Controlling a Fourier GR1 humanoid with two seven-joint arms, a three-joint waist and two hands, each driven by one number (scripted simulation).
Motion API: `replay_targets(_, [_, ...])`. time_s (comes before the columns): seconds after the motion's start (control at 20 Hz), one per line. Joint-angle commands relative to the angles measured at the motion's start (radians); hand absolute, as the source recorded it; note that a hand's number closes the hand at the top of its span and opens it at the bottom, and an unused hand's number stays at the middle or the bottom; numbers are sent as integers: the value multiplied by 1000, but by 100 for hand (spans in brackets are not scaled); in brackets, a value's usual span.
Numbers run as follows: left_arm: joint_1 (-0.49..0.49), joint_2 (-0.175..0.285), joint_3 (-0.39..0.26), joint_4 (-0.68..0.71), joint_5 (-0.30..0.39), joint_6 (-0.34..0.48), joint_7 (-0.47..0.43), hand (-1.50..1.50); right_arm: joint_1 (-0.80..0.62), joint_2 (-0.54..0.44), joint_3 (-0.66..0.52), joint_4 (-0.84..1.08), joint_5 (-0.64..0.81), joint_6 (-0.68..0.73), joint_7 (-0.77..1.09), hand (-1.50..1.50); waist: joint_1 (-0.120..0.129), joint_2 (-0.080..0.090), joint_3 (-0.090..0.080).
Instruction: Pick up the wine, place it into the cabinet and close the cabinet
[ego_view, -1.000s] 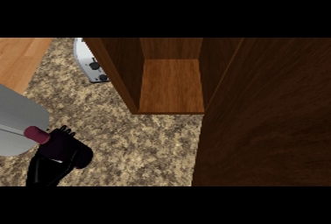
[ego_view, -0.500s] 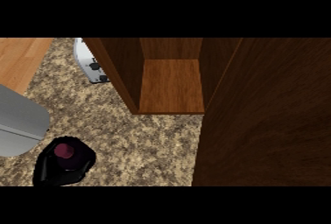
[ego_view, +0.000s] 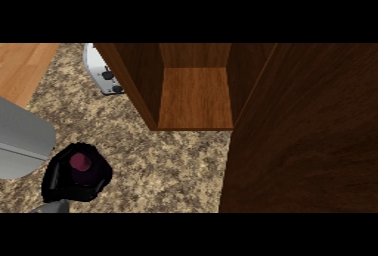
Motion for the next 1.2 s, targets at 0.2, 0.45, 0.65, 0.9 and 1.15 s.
replay_targets(0.2, [17,-37,-32,-200,-21,79,5,150,52,-11,-31,-111,-63,22,23,-150,6,-2,1])
replay_targets(0.45, [79,-65,-73,-431,88,7,204,150,15,2,-65,-73,-96,7,20,-150,11,-3,1])
replay_targets(0.65, [132,-73,-115,-622,138,12,369,150,40,17,-13,-99,-30,10,14,-150,11,-3,1])
replay_targets(0.9, [87,-120,-186,-746,83,120,494,150,42,12,-54,-80,-64,16,16,-150,6,-1,0])
replay_targets(1.15, [54,-170,-287,-841,42,192,641,150,57,-9,-74,-142,-112,27,64,-150,0,-2,1])
